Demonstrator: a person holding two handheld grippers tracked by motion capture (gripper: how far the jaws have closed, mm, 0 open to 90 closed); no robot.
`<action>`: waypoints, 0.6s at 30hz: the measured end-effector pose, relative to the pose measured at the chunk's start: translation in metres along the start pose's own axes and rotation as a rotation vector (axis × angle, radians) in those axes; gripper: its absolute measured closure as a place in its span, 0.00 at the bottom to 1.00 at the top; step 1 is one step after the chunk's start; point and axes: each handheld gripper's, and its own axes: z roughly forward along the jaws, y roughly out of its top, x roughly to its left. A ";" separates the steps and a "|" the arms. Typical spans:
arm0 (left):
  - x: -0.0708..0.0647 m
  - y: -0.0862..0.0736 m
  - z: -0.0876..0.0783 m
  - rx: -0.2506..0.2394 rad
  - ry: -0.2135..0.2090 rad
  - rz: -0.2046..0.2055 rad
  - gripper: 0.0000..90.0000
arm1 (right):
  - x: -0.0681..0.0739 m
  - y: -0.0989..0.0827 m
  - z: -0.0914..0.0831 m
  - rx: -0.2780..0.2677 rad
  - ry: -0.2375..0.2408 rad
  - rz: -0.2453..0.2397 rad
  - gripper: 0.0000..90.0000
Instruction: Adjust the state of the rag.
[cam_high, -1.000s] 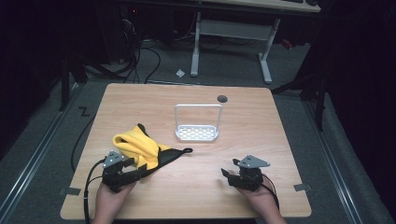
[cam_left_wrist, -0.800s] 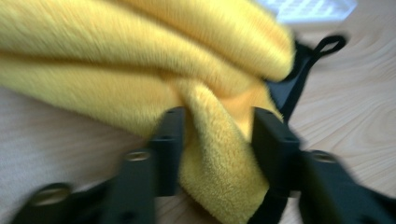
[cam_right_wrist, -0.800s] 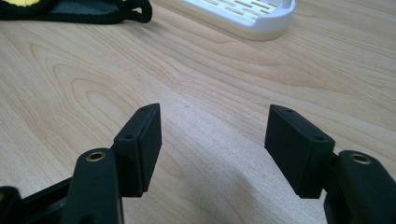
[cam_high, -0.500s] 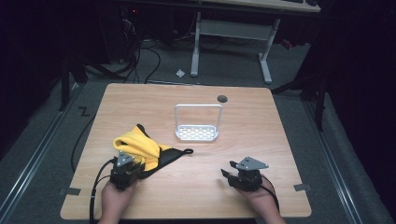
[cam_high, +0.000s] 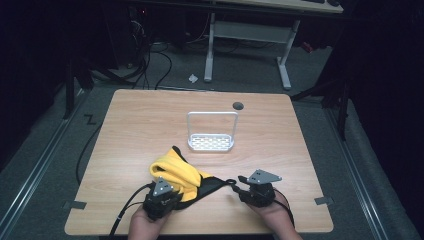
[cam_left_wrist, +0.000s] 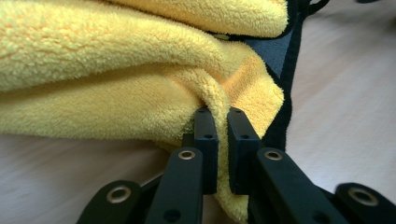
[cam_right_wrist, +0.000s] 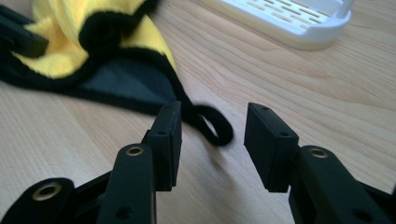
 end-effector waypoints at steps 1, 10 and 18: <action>-0.004 0.000 0.002 -0.002 -0.020 0.002 0.93 | 0.001 0.001 0.000 -0.005 0.007 0.000 0.63; -0.024 0.004 -0.001 -0.001 -0.075 0.040 0.82 | 0.020 0.005 0.002 -0.003 0.064 -0.031 0.67; -0.019 0.013 -0.033 -0.095 -0.073 0.014 0.76 | 0.031 0.006 0.006 0.038 0.097 -0.071 0.89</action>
